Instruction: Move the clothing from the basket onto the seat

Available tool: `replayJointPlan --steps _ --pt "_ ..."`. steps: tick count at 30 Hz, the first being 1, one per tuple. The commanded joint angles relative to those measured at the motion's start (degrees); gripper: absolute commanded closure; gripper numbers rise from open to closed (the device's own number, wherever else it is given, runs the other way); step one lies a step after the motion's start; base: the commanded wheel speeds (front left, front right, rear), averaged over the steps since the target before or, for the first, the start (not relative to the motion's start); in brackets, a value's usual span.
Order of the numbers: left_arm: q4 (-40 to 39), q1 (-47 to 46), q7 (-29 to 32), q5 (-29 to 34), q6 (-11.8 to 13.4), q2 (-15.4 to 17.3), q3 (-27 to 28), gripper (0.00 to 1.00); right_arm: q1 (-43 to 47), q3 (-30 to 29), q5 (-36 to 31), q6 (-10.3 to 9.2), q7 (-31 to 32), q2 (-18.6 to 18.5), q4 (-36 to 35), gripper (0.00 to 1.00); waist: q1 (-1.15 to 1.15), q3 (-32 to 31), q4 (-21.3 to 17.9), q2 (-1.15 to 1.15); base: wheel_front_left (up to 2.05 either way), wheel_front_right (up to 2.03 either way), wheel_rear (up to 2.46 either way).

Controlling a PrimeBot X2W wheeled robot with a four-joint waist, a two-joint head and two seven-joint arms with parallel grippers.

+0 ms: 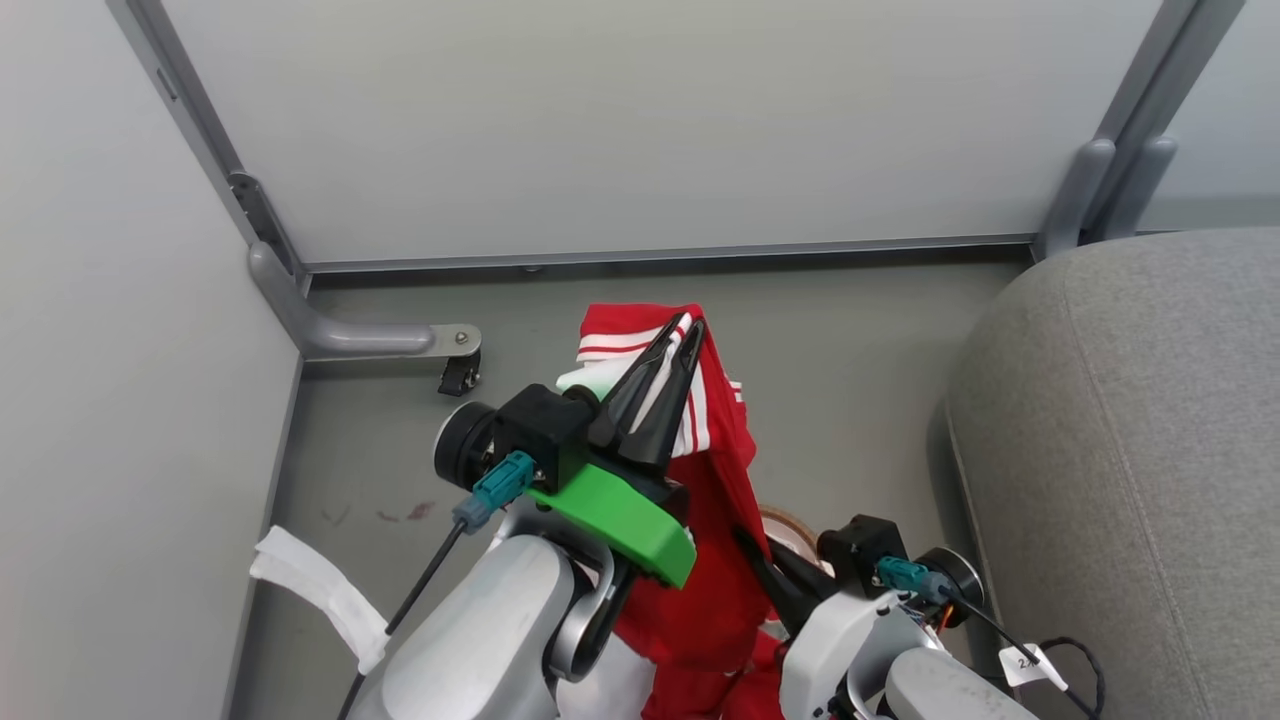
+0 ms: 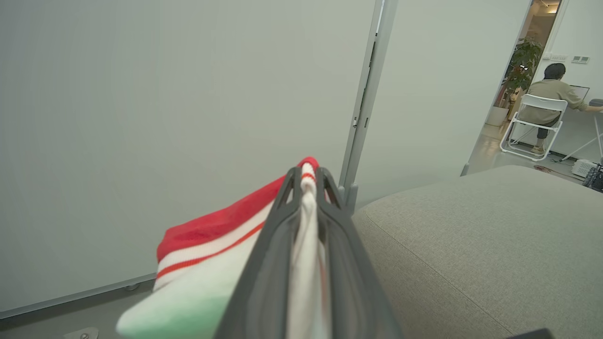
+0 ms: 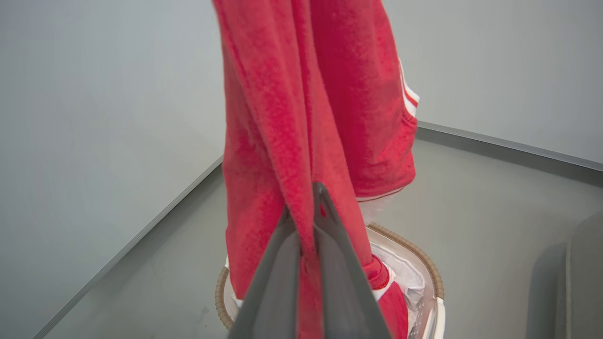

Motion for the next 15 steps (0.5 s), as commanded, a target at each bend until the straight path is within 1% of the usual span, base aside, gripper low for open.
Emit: replayJointPlan --steps 1,8,9,10,15 --pt "-0.2 0.3 -0.1 0.2 0.2 0.1 0.6 1.0 1.1 -0.2 0.1 -0.06 0.0 -0.5 0.6 1.0 0.0 -0.2 -0.8 0.0 0.0 0.0 0.0" --pt "1.3 1.1 -0.1 0.8 0.4 0.1 1.9 1.0 2.8 -2.0 -0.6 -0.06 0.0 -0.5 -0.1 1.0 0.0 -0.5 -3.1 0.0 0.0 0.0 0.0" --pt "1.5 1.4 -0.1 0.5 0.6 0.1 2.2 0.81 3.2 -2.5 -0.7 -0.06 0.0 -0.5 -0.5 1.0 0.0 -0.4 -3.6 0.0 0.0 0.0 0.0" --pt "1.6 1.6 -0.1 0.3 0.8 0.1 2.5 0.0 3.4 -2.9 -0.9 -0.06 0.0 -0.5 -0.7 1.0 0.0 -0.3 -4.0 0.0 0.0 0.0 0.0" --pt "3.4 2.5 -0.1 2.6 1.3 0.1 4.6 0.0 4.8 -5.7 -2.1 -0.06 0.0 -0.4 -2.9 1.0 0.0 0.5 -7.6 0.0 0.0 0.0 0.0"
